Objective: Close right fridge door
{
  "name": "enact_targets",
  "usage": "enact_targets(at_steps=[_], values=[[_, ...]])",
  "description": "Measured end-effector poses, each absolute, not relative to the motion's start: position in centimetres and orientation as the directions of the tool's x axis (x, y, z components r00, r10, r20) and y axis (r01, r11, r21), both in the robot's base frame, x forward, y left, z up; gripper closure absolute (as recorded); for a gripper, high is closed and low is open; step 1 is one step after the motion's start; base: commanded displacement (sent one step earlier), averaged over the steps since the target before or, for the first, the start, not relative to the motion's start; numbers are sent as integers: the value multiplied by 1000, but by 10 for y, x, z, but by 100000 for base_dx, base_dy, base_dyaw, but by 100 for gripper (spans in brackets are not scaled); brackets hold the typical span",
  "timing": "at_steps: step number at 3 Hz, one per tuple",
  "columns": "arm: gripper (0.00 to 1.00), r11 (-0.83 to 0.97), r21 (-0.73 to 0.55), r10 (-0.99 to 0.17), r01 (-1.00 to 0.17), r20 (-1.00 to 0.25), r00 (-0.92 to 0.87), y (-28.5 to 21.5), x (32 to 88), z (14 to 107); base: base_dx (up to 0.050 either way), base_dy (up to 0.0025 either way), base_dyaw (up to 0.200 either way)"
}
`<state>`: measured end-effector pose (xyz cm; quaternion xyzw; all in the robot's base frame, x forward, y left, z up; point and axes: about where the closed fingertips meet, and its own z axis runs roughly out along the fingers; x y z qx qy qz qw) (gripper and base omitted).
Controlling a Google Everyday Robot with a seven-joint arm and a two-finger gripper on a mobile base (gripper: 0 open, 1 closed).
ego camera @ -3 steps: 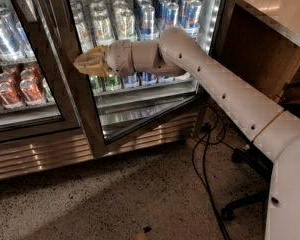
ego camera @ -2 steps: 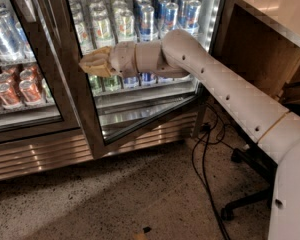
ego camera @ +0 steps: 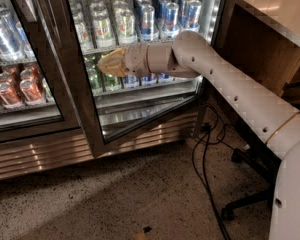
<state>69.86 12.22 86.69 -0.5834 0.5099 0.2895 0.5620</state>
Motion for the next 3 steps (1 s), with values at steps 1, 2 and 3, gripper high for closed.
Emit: enact_targets(at_steps=[1,2,3], values=[[100,152,-360,-270,-920,-911,312,122,699,867,1,-2,19618],[100,223,-331,-302,-917,-918,258,91,710,844,0,0,0],[100,270,-311,-321,-911,-921,220,70,718,829,0,0,0]])
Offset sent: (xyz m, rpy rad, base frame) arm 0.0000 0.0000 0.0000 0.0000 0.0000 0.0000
